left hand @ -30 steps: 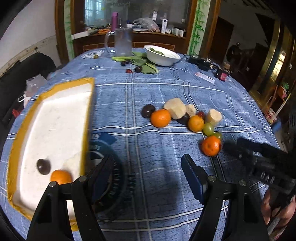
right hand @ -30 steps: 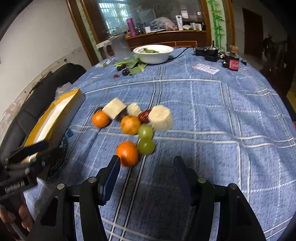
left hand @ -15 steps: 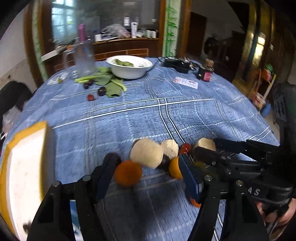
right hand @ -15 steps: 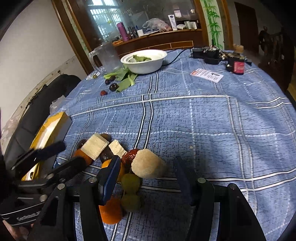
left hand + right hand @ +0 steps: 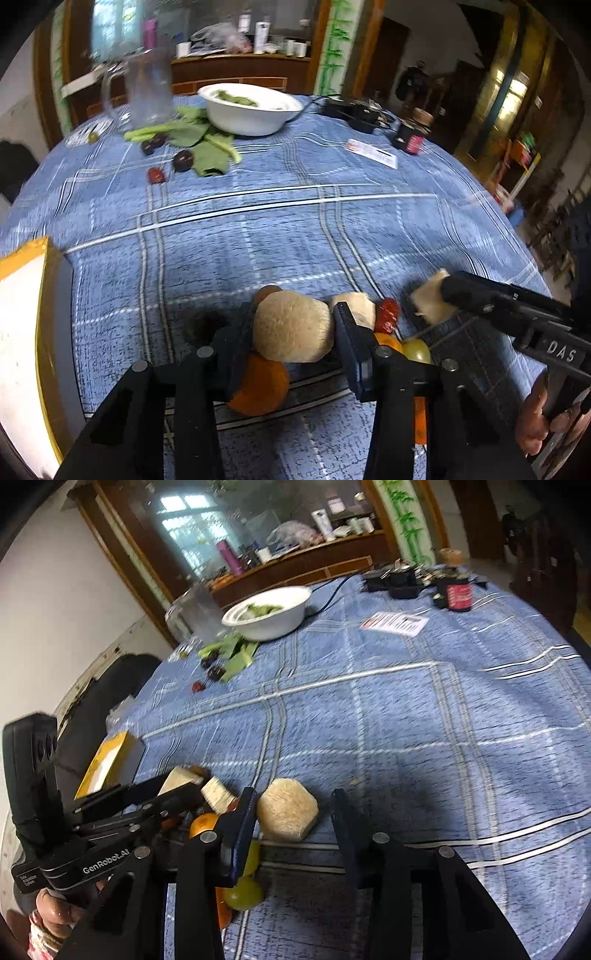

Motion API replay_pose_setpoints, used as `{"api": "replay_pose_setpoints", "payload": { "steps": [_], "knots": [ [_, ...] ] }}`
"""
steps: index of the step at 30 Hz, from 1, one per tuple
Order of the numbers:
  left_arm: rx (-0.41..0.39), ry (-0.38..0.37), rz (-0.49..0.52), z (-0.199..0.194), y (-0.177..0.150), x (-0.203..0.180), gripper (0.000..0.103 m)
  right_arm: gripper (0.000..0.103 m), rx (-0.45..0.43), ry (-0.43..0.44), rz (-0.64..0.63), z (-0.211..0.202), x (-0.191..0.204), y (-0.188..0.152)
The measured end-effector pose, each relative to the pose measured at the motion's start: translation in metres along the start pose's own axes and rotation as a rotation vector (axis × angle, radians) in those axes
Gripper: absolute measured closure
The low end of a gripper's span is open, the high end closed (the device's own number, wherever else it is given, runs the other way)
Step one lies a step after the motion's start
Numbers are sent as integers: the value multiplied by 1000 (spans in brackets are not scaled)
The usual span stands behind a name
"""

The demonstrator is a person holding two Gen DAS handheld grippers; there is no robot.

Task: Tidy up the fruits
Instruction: 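Grasp a white cut piece with the left tool while the right tool grasps another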

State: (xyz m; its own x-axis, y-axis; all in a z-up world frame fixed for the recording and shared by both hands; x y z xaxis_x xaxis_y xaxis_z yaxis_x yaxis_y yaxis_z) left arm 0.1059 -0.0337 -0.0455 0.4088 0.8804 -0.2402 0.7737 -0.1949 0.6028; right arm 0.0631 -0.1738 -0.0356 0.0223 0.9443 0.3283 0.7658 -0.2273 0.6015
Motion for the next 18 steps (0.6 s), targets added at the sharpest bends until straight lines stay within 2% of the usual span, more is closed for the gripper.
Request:
{"api": "replay_pose_setpoints", "payload": {
  "steps": [4, 9, 12, 15, 18],
  "knots": [
    [-6, 89, -31, 3, 7, 15, 62, 59, -25, -40, 47, -4, -19, 8],
    [9, 206, 55, 14, 15, 8, 62, 59, 19, -24, 63, 6, -21, 5],
    [12, 223, 59, 17, 17, 11, 61, 59, 33, -34, 43, 11, -19, 1],
    [7, 207, 52, 16, 17, 14, 60, 59, 42, -30, 47, 14, -19, -1],
    [-2, 200, 53, 12, 17, 14, 66, 60, 32, -12, 59, 14, -19, 1]
  ]
}}
Point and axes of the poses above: each gripper's, at about its wrist camera, not at the fingertips, and z roughly the way its jaws point, x to its left, y to its top, the point moved 9 cm from there along z, roughly the way its jaws point, and after that the axes turned 6 degrees about -y, right-handed, at the moved point
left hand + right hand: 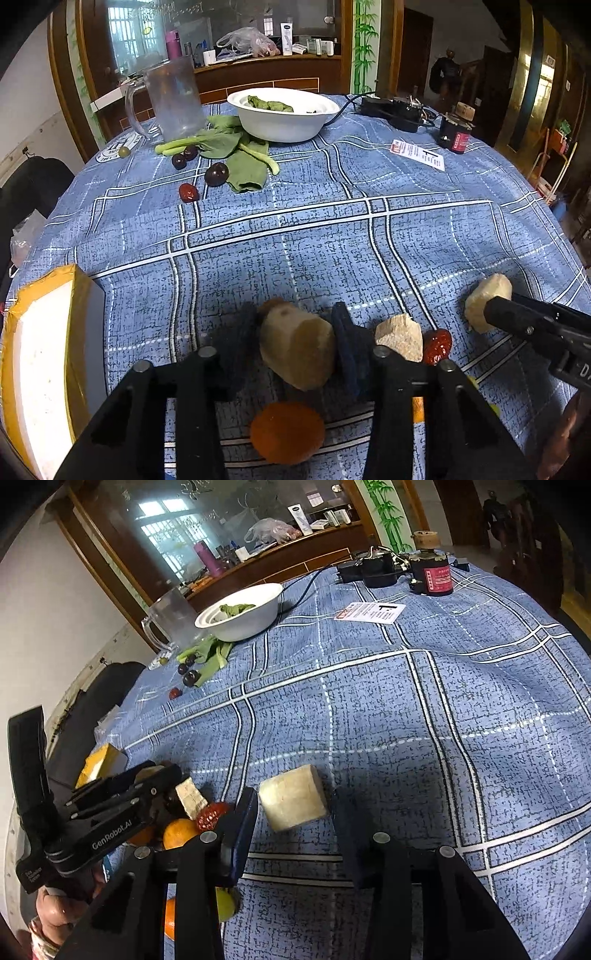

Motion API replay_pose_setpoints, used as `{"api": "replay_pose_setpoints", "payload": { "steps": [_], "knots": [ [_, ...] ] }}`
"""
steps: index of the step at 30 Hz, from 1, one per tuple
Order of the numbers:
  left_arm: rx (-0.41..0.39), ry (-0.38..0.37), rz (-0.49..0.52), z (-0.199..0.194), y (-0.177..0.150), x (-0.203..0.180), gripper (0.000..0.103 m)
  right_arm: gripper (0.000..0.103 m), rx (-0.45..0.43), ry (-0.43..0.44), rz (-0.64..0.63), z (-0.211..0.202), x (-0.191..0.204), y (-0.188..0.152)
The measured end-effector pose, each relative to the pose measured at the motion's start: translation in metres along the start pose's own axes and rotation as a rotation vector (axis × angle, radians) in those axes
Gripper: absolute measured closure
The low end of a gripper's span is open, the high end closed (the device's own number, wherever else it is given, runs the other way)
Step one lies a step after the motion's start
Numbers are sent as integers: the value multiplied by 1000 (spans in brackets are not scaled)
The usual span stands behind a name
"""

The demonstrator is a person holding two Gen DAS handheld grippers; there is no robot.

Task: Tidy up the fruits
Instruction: 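Grasp a white cut piece with the left tool while the right tool grasps another, then carry both white pieces over the tray and open both tools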

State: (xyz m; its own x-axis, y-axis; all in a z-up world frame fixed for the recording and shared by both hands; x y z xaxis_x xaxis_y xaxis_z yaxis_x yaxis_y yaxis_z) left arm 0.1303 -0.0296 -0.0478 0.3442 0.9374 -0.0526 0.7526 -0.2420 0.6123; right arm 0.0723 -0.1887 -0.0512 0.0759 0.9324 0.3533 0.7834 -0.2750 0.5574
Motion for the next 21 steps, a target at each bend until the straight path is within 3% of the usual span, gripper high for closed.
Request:
{"api": "replay_pose_setpoints", "payload": {
  "steps": [6, 13, 18, 21],
  "knots": [
    [-20, -21, -45, -13, -5, 1, 66, 64, -14, 20, 11, -4, 1, 3],
    [-93, -69, -124, -60, -16, 5, 66, 65, -45, 21, -9, -12, 6, 4],
    [-148, -92, -229, -102, -33, 30, 66, 65, -58, 29, -28, -17, 11, 2],
    [-189, -57, -283, -133, -47, 56, 66, 65, -69, 34, -49, -20, 18, -2]
  ]
}}
Point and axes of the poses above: each gripper's, at about its wrist camera, not at the fingertips, and z roughly the way its jaws point, x to its left, y to its top, the point moved 9 cm from there along z, roughly the way its jaws point, and after that the axes turned 6 degrees about -y, right-handed, at the moved point
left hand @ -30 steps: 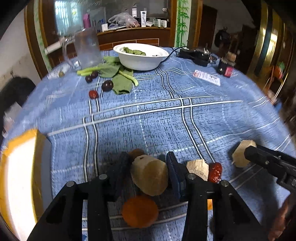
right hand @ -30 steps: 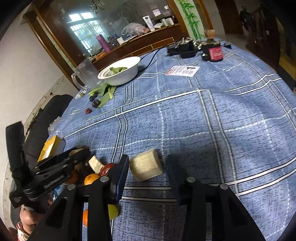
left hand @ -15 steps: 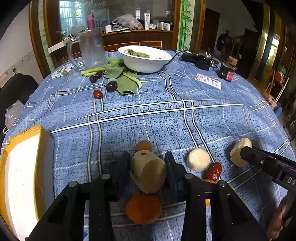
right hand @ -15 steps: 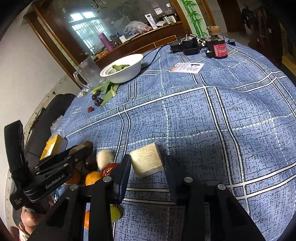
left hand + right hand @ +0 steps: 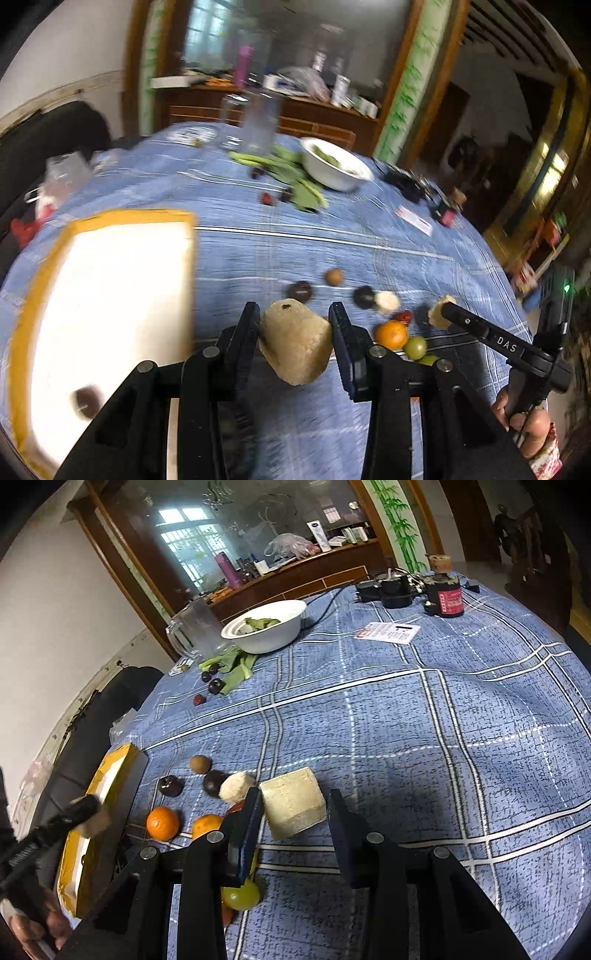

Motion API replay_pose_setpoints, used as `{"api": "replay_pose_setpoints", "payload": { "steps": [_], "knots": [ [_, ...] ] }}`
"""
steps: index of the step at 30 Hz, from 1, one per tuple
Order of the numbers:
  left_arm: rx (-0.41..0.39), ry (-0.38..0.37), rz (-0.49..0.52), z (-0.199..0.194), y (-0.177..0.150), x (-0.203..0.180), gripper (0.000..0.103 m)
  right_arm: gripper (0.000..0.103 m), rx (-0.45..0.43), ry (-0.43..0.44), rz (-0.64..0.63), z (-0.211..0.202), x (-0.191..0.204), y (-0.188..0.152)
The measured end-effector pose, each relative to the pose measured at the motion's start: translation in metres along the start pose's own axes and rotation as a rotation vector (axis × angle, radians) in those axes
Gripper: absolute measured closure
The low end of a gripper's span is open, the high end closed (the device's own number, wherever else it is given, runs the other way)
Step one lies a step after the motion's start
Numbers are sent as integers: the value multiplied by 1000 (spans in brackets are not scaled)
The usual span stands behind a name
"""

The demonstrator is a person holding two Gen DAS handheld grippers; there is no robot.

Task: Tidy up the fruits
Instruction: 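Carry both white pieces over the tray and open both tools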

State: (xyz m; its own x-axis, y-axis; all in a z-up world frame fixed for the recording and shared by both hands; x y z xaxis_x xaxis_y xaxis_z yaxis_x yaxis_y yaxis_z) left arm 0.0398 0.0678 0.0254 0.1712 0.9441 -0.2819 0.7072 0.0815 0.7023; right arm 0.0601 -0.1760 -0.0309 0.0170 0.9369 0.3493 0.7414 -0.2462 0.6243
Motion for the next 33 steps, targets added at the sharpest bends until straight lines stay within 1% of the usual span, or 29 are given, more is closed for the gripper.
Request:
{"api": "replay_pose_setpoints", "payload": {
  "steps": [3, 8, 10, 12, 17, 20, 24, 27, 29, 31, 33],
  "knots": [
    [-33, 52, -41, -29, -2, 32, 66, 64, -4, -6, -33, -3, 12, -3],
    [-73, 149, -118, -63, -12, 89, 66, 64, -5, 91, -53, -25, 58, -13],
    [-83, 181, -142, -71, -17, 107, 65, 64, 6, 132, -84, -31, 83, -20],
    [-91, 217, -161, -80, -23, 125, 65, 64, 16, 161, -141, -36, 114, -30],
    [-92, 297, -159, -89, -34, 148, 65, 64, 57, 227, -257, -37, 183, -59],
    [-83, 306, -182, -92, -42, 163, 65, 64, 83, 257, -307, -32, 217, -74],
    [-69, 308, -228, -95, -52, 182, 65, 64, 104, 272, -365, -24, 253, -89],
    [-57, 299, -240, -93, -58, 187, 65, 65, 81, 254, -411, -20, 276, -91],
    [-50, 294, -239, -91, -63, 188, 65, 70, 95, 259, -433, -14, 290, -92],
    [-43, 287, -242, -88, -65, 188, 65, 73, 102, 245, -466, -6, 301, -96],
    [-39, 278, -246, -86, -67, 190, 65, 73, 114, 229, -491, 3, 307, -101]
  ]
}}
Point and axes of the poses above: each gripper's, at about its wrist camera, not at the fingertips, and z roughly the way its jaws point, x to its left, y to its top, the point moved 9 cm from there along z, roughly the way its jaws point, and after that the axes turned 6 degrees about -y, right-handed, at the moved point
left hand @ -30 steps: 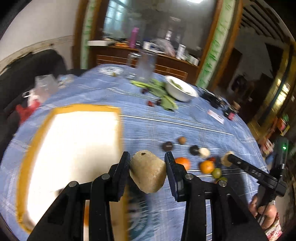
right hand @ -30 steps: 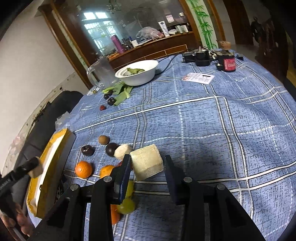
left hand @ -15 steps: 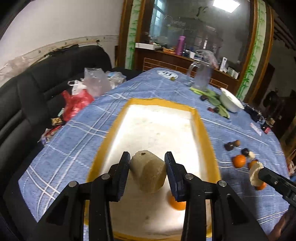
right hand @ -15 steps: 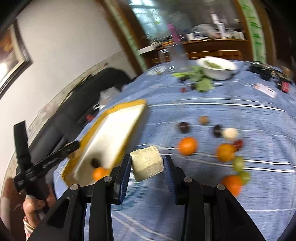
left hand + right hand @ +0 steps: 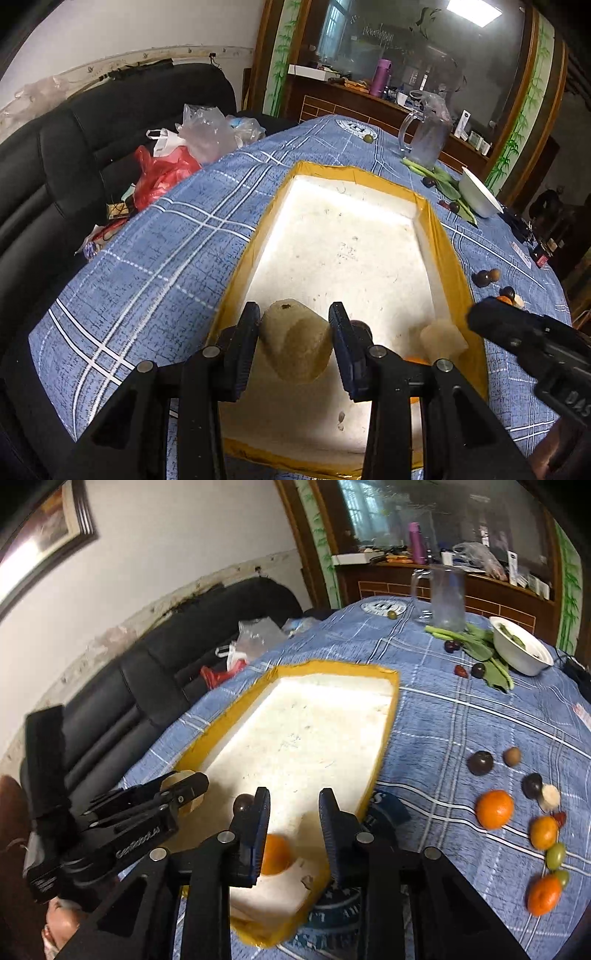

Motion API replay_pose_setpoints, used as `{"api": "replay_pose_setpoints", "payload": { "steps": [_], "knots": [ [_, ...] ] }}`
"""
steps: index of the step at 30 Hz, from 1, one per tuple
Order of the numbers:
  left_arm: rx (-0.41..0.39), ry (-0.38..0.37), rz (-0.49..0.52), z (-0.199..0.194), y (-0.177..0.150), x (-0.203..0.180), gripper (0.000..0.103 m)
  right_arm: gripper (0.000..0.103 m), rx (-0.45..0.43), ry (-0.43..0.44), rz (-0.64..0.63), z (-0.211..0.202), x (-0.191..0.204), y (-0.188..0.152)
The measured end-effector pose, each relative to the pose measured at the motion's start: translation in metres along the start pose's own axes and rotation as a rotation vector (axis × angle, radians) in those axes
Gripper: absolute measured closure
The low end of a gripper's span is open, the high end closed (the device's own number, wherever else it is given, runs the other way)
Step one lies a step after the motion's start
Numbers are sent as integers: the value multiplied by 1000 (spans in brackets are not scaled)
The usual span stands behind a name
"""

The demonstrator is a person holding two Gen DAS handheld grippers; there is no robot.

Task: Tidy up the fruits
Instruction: 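Carry both white pieces over the tray and open both tools, then return both tools to the fruit row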

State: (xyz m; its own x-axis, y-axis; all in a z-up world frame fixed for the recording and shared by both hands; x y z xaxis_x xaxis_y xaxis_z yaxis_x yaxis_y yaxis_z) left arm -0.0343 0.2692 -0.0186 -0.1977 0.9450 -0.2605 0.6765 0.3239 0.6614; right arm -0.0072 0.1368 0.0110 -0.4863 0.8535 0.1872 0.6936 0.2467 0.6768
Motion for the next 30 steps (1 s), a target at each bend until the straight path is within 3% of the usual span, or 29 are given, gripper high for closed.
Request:
{"api": "replay_pose_setpoints", "payload": {
  "steps": [6, 18, 24, 30],
  "knots": [
    [10, -23, -14, 1, -2, 3, 65, 73, 14, -2, 16, 12, 0, 1],
    [-31, -31, -38, -13, 6, -5, 33, 73, -29, -19, 67, -12, -20, 1],
    [-31, -38, -81, -21, 9, -2, 32, 73, -27, -40, 119, -24, -49, -12],
    [-43, -50, -59, -30, 11, -17, 31, 71, -55, -97, 196, -57, -104, -29]
  ]
}}
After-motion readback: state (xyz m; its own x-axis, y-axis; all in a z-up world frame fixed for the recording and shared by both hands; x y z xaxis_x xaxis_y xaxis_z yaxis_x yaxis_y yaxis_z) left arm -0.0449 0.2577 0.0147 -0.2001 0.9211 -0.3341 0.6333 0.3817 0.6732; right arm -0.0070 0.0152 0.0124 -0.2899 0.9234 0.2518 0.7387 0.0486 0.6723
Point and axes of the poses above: each gripper's, at about its wrist camera, not at the fingertips, and z roughly the way its jaws point, x to its left, y to its top, the point moved 9 cm from there along z, roughly the way its jaws point, and after that the axes turned 6 degrees about -y, right-handed, at the moved point
